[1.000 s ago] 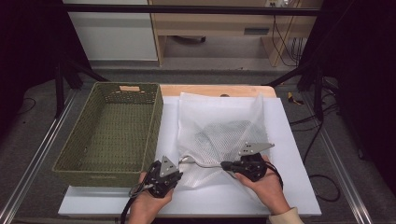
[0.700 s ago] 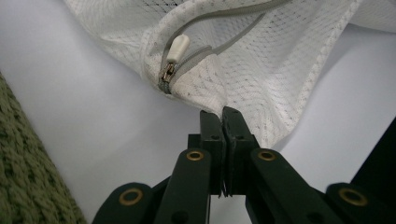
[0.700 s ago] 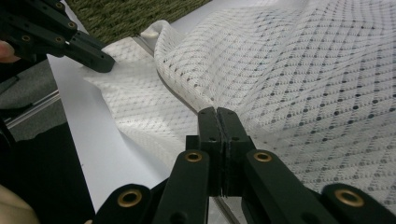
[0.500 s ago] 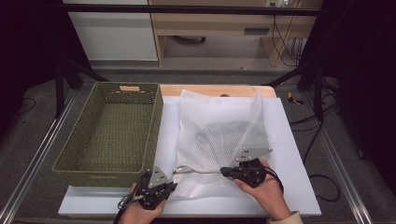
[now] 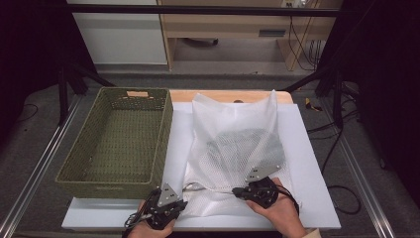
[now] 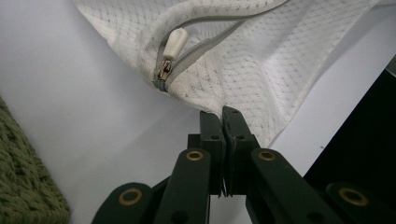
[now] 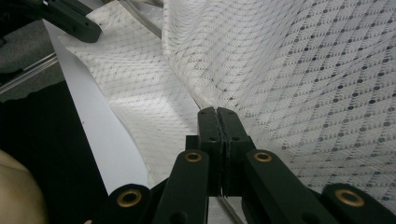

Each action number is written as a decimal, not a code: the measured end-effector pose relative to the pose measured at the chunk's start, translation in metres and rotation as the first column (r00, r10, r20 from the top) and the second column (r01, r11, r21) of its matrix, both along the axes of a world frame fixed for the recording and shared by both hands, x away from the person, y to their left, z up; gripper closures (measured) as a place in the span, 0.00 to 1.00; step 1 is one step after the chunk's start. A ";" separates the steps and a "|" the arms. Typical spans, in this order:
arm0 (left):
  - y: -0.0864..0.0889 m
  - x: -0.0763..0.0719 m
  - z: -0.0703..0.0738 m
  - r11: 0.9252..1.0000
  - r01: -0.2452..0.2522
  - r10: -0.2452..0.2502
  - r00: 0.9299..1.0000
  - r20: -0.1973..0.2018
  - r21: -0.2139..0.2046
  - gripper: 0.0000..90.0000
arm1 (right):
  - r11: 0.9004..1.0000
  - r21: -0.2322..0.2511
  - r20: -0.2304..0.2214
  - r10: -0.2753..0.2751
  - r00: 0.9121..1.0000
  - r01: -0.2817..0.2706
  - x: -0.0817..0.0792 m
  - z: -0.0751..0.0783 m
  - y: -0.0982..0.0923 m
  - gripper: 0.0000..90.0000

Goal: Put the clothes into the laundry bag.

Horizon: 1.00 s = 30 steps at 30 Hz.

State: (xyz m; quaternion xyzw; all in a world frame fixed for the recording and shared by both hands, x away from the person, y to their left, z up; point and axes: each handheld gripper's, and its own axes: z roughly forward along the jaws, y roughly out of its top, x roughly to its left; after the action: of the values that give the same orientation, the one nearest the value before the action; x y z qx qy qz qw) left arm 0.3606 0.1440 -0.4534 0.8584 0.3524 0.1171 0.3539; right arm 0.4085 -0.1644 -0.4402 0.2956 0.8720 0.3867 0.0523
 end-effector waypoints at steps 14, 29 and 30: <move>0.000 0.004 -0.011 1.000 -0.025 0.025 1.000 0.015 0.011 0.97 | 0.996 -0.084 -0.013 -0.009 1.000 0.008 0.005 -0.019 0.001 0.99; -0.002 0.000 -0.007 0.997 -0.067 0.070 0.992 0.103 -0.030 0.62 | 0.997 -0.080 0.045 -0.020 0.999 0.024 0.003 -0.019 0.002 0.89; -0.002 0.000 -0.006 0.997 -0.069 0.073 0.992 0.107 -0.035 0.60 | 0.997 -0.076 0.050 -0.018 0.999 0.022 0.003 -0.018 0.002 0.86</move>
State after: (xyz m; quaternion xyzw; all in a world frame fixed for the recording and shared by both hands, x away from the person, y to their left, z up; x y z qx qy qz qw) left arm 0.3603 0.1420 -0.4597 0.8321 0.3648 0.1705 0.3813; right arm 0.4112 -0.1627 -0.4587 0.2925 0.8815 0.3598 0.0888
